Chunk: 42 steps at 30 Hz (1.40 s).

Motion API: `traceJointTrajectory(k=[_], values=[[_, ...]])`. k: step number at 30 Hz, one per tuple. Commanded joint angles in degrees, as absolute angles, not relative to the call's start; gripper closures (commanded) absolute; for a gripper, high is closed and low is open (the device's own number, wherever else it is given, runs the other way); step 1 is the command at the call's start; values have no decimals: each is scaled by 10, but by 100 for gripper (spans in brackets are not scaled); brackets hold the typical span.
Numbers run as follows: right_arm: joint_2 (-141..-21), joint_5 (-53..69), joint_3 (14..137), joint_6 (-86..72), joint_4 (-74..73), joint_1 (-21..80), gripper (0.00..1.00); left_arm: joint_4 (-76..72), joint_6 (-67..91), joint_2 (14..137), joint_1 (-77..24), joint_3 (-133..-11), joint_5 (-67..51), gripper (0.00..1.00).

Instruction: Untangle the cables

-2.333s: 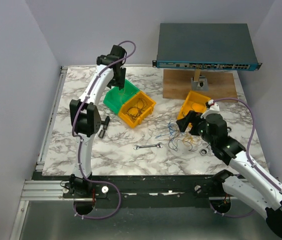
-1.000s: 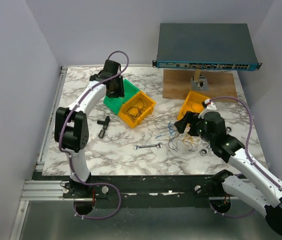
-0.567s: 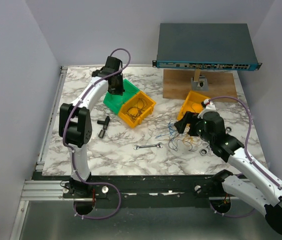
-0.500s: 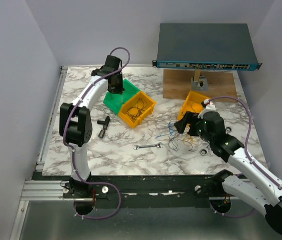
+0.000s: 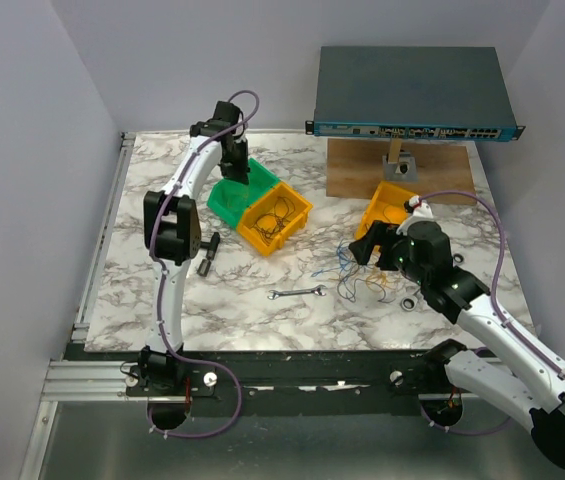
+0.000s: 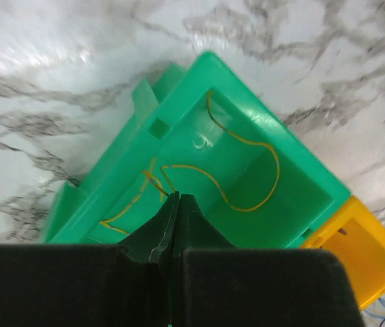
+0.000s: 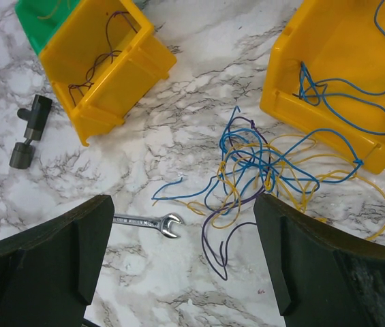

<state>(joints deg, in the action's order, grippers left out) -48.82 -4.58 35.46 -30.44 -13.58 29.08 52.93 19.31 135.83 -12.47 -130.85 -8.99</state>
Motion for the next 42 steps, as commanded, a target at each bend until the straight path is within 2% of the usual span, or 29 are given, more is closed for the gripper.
traceJointTrajectory(k=[1, 5, 10, 14, 15, 18, 23, 26, 28, 32, 36, 42], values=[[-487, -37, 367, -311, -144, 291, 7, 615, 151, 1381, -143, -1287, -168, 100], [-487, -33, 363, -316, -143, 290, 7, 648, 121, 1375, -175, -1238, -140, 100], [-485, -32, 365, -319, -146, 291, 7, 534, 152, 1263, -188, -1059, -159, 100], [-482, -33, 368, -318, -150, 290, 7, 514, 160, 1230, -188, -1049, -142, 100], [-482, -33, 370, -318, -150, 290, 7, 514, 161, 1226, -187, -1058, -135, 97], [-482, -35, 373, -317, -157, 291, 7, 501, 161, 1202, -186, -1074, -129, 79], [-524, -69, 384, -329, -201, 291, 5, 474, 172, 1137, -189, -1071, -115, 69], [-558, -118, 387, -367, -233, 290, 6, 441, 176, 1082, -196, -1027, -116, 56], [-564, -132, 371, -387, -223, 290, 10, 410, 180, 1041, -201, -986, -120, 44], [-591, -130, 339, -404, -179, 289, 19, 378, 183, 963, -210, -922, -121, 30], [-641, -147, 339, -405, -159, 287, 25, 340, 187, 868, -235, -841, -105, 21], [-662, -196, 315, -390, -111, 287, 39, 234, 202, 736, -302, -672, -94, 20]])
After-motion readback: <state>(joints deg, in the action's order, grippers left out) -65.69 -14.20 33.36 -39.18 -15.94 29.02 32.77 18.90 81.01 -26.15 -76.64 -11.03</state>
